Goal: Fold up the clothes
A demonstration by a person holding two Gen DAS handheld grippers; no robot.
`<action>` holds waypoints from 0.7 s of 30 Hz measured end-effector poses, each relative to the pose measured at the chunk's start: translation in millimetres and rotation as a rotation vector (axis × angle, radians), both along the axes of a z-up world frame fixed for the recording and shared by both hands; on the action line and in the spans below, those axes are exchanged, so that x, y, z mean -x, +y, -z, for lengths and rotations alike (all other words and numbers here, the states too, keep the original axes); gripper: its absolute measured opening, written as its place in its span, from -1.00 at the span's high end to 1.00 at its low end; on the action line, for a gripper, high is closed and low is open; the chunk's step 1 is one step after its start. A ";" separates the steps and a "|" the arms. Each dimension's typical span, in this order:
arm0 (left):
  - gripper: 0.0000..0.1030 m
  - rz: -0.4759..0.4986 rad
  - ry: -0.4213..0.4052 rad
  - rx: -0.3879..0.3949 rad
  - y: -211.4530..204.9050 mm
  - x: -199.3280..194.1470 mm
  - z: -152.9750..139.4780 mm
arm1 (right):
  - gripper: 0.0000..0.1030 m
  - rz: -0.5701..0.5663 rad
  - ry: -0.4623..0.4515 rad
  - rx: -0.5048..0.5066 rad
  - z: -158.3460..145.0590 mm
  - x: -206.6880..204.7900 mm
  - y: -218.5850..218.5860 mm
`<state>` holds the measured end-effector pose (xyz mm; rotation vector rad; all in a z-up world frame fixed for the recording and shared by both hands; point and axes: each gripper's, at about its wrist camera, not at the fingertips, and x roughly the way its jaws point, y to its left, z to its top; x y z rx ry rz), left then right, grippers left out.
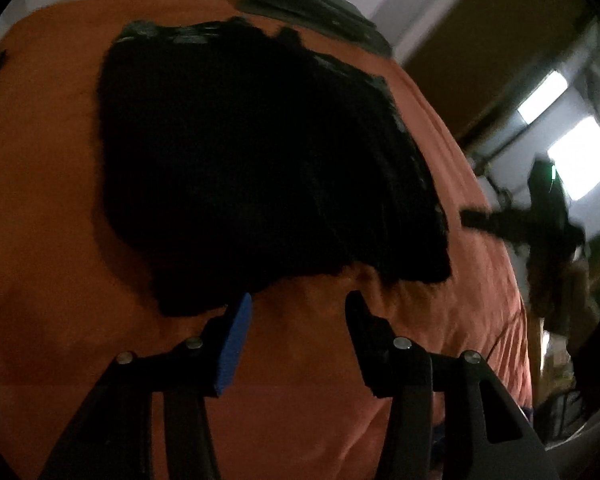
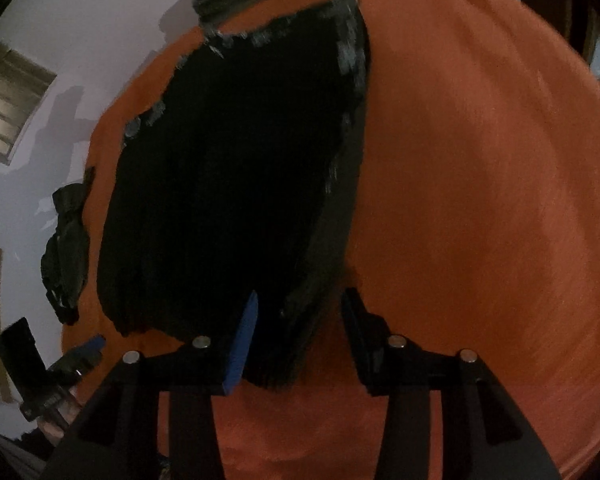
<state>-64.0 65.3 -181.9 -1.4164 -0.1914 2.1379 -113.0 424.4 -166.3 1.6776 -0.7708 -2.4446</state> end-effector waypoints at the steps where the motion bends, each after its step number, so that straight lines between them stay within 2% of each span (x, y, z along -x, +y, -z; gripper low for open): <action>1: 0.02 0.010 0.000 -0.009 4.1 -2.0 0.7 | 0.17 -0.011 0.017 -0.016 -6.9 4.3 0.5; 5: -0.03 0.017 -0.017 -0.032 25.6 0.9 11.0 | 0.17 -0.125 0.081 -0.091 -35.3 29.0 -17.8; 8: -0.09 -0.001 -0.127 -0.043 34.0 18.4 31.4 | 0.18 -0.241 0.149 -0.166 -50.9 35.6 -45.0; 10: -0.11 -0.084 -0.172 -0.093 34.6 28.3 42.5 | 0.17 -0.334 0.197 -0.237 -58.6 31.7 -60.8; 11: -0.16 -0.135 -0.185 -0.120 29.8 30.6 45.9 | 0.17 -0.422 0.224 -0.294 -66.3 33.7 -76.2; 14: -0.17 -0.278 -0.181 -0.170 15.8 34.5 50.5 | 0.16 -0.640 0.256 -0.387 -82.6 46.3 -102.2; 17: -0.18 -0.396 -0.176 -0.258 8.9 31.2 52.4 | 0.11 -0.879 0.263 -0.463 -102.1 85.0 -134.9; 21: -0.25 -0.521 -0.216 -0.443 7.8 26.1 59.9 | 0.04 -1.067 0.213 -0.505 -109.3 142.1 -176.1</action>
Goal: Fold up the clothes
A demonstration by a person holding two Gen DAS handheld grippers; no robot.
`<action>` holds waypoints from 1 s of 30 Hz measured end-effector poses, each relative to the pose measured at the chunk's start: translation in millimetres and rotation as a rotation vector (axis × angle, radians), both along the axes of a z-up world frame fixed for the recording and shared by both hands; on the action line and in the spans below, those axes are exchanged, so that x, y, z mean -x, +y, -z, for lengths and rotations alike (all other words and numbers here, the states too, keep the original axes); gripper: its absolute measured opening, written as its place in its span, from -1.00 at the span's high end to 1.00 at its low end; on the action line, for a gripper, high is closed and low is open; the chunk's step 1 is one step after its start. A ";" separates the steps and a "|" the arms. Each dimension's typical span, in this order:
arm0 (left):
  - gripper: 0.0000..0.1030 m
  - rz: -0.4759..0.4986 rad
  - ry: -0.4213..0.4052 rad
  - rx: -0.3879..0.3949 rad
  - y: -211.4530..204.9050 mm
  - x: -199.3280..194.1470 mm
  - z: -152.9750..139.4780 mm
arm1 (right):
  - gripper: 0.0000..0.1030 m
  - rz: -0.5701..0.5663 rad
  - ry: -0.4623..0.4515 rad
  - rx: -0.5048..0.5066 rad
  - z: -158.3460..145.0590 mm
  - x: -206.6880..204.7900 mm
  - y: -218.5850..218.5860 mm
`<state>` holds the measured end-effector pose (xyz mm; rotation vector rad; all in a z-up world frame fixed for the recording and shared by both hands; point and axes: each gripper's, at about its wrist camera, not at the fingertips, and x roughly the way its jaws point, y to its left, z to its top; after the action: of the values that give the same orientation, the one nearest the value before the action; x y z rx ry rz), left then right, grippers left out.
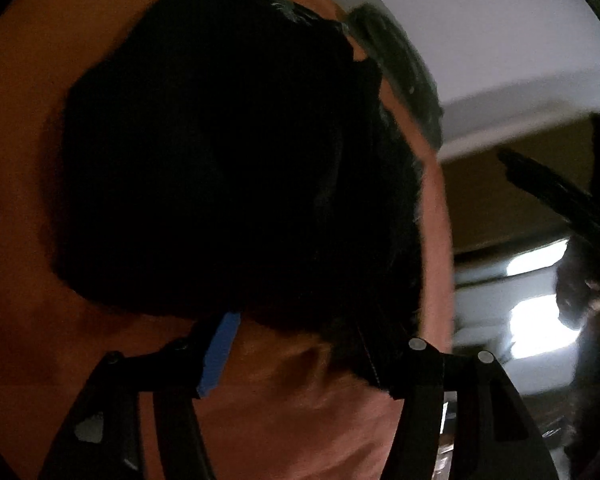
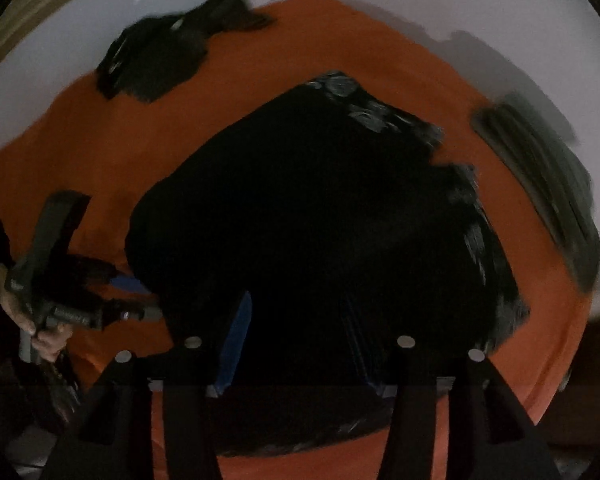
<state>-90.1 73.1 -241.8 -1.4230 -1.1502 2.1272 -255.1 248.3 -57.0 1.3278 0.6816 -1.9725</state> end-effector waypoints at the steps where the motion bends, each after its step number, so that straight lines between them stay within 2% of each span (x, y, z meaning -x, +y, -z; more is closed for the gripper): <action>1: -0.31 -0.034 -0.009 -0.025 0.7 -1.1 2.6 | 0.04 -0.030 -0.024 -0.016 0.5 12.1 -10.2; 5: -0.32 -0.119 -0.058 -0.079 6.0 -8.2 13.9 | 0.04 -0.141 -0.162 -0.107 23.7 59.2 -55.8; 9: -0.32 -0.113 -0.089 -0.099 18.9 -11.0 22.2 | 0.04 -0.181 -0.257 -0.230 62.3 96.9 -78.9; 12: -0.32 -0.120 -0.129 -0.110 28.6 -10.1 32.2 | 0.04 -0.177 -0.259 -0.324 90.6 124.4 -84.4; 15: -0.32 -0.147 -0.152 -0.138 23.4 -3.8 42.9 | -0.04 -0.153 -0.258 -0.395 115.1 146.0 -84.5; 20: -0.32 -0.161 -0.174 -0.133 21.6 2.7 50.3 | -0.10 -0.153 -0.256 -0.449 142.0 167.8 -84.3; 24: -0.32 -0.163 -0.181 -0.107 31.3 7.1 51.1 | -0.10 -0.117 -0.317 -0.447 153.9 182.3 -87.9; 30: -0.47 -0.189 -0.204 -0.081 46.5 19.4 50.6 | -0.11 -0.148 -0.314 -0.446 157.4 182.0 -104.2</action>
<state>-109.5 119.6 -292.4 -1.5787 -1.4832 2.0666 -437.0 144.1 -214.4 1.7443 1.0681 -1.4973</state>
